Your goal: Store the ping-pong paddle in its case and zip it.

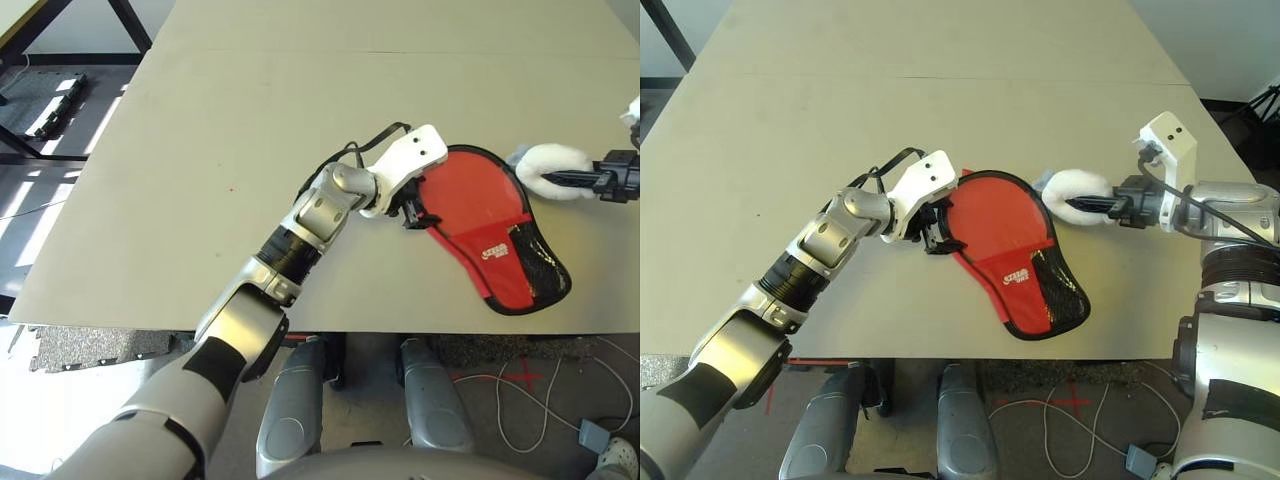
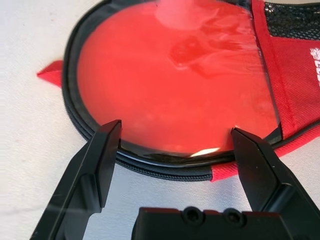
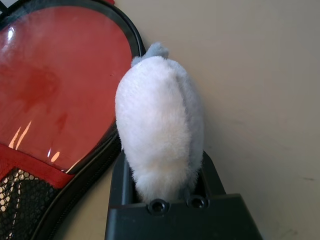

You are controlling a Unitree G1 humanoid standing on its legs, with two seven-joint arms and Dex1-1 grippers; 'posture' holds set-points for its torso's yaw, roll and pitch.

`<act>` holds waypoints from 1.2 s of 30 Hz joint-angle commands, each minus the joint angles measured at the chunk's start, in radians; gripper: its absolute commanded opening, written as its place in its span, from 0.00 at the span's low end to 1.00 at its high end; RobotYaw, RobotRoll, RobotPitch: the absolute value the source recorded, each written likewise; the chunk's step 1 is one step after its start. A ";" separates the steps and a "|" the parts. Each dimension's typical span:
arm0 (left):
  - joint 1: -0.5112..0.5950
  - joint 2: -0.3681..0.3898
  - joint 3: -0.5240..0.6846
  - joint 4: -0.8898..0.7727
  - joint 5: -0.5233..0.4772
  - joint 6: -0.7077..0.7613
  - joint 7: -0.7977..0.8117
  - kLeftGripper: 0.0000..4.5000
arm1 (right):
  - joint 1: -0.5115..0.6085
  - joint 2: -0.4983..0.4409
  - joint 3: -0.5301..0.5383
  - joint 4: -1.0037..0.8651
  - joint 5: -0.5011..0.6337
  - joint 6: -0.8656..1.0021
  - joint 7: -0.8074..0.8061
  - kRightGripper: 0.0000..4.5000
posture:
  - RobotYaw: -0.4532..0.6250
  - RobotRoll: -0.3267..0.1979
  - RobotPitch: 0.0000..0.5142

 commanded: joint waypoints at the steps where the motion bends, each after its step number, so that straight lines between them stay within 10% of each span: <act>1: -0.016 -0.008 -0.010 -0.037 -0.010 0.003 -0.025 1.00 | 0.018 0.003 -0.013 0.000 0.002 0.005 -0.012 0.13 | 0.26 0.62 0.55; 36: -0.088 -0.116 -0.116 0.228 0.037 0.154 -0.109 1.00 | 0.188 -0.151 -0.044 -0.173 0.081 0.147 0.218 0.13 | 0.22 0.62 0.58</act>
